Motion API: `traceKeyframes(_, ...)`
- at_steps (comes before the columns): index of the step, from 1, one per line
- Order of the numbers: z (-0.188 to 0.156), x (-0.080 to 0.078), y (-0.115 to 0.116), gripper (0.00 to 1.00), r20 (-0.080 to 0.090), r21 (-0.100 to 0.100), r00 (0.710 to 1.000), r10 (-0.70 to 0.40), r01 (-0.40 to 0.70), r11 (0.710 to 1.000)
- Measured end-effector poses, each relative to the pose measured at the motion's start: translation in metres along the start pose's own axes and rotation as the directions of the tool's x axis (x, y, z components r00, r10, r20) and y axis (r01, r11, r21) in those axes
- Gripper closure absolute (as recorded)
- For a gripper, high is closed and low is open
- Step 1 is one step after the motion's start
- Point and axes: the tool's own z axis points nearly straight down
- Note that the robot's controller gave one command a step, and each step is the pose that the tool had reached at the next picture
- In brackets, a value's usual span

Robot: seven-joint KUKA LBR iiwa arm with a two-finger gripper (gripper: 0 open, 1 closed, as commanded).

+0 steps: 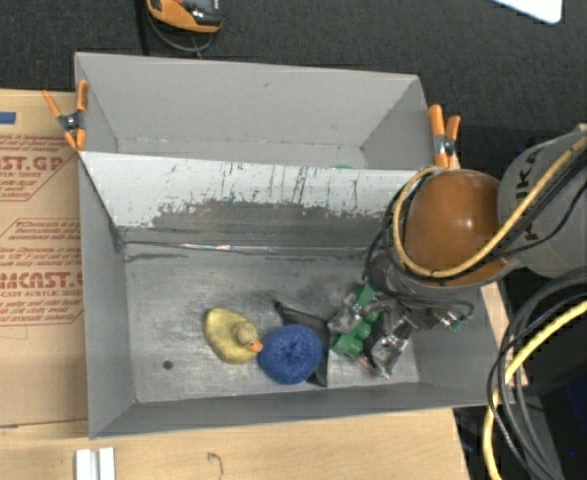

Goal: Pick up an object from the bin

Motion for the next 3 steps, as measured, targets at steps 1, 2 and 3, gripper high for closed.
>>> traceKeyframes(1, 0.0, 0.002, -0.009, 1.0, 0.008, -0.008, 1.0, -0.005, 0.005, 1.0)
traceKeyframes(2, 0.0, -0.006, -0.044, 1.0, 0.004, -0.02, 1.0, -0.01, 0.011, 1.0)
traceKeyframes(3, -0.162, 0.0, -0.026, 1.0, 0.007, 0.019, 0.989, -0.15, 0.15, 0.989)
